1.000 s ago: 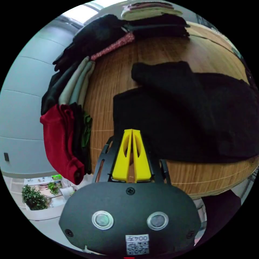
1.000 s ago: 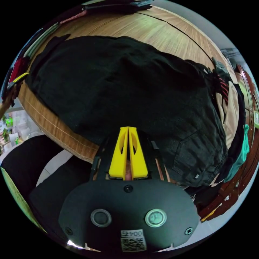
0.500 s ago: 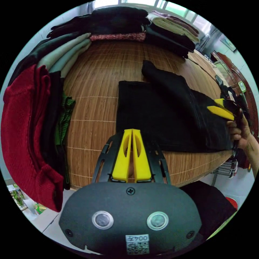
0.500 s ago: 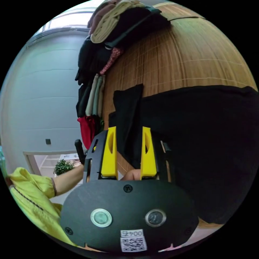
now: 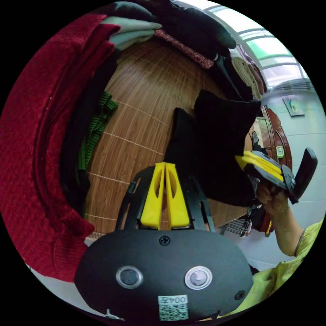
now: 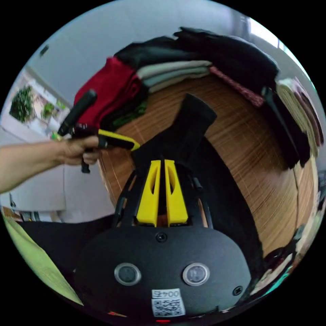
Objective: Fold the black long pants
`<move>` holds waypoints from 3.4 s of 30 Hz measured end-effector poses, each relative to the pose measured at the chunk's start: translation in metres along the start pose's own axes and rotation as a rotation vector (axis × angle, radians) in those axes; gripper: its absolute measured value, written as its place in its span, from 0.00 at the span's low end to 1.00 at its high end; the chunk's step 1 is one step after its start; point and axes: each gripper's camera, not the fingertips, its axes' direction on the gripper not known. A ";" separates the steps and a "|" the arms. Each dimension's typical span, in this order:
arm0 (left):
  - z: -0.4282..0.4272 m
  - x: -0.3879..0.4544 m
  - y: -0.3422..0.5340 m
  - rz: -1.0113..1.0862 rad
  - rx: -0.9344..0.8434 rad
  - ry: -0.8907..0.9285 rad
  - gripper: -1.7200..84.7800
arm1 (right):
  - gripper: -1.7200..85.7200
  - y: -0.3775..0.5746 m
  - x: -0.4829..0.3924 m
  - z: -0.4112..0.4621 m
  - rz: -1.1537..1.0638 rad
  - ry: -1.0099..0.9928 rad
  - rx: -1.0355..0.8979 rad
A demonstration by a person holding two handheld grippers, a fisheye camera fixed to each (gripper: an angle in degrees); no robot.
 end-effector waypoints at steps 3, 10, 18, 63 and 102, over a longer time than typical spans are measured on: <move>-0.009 -0.029 -0.016 -0.034 0.001 0.046 0.02 | 0.08 0.000 -0.046 0.035 -0.087 0.092 -0.070; -0.029 -0.080 -0.050 -0.090 0.008 0.104 0.03 | 0.09 0.092 0.002 0.016 0.488 -0.283 0.104; -0.061 -0.140 -0.089 -0.119 0.022 0.233 0.13 | 0.12 0.316 0.070 0.067 1.433 -0.964 0.526; -0.179 -0.211 -0.242 -0.203 -0.112 0.386 0.03 | 0.12 0.521 -0.005 0.143 1.835 -0.869 0.694; -0.158 -0.184 -0.088 -0.083 -0.091 0.379 0.04 | 0.02 0.485 0.032 0.080 1.681 -0.640 0.450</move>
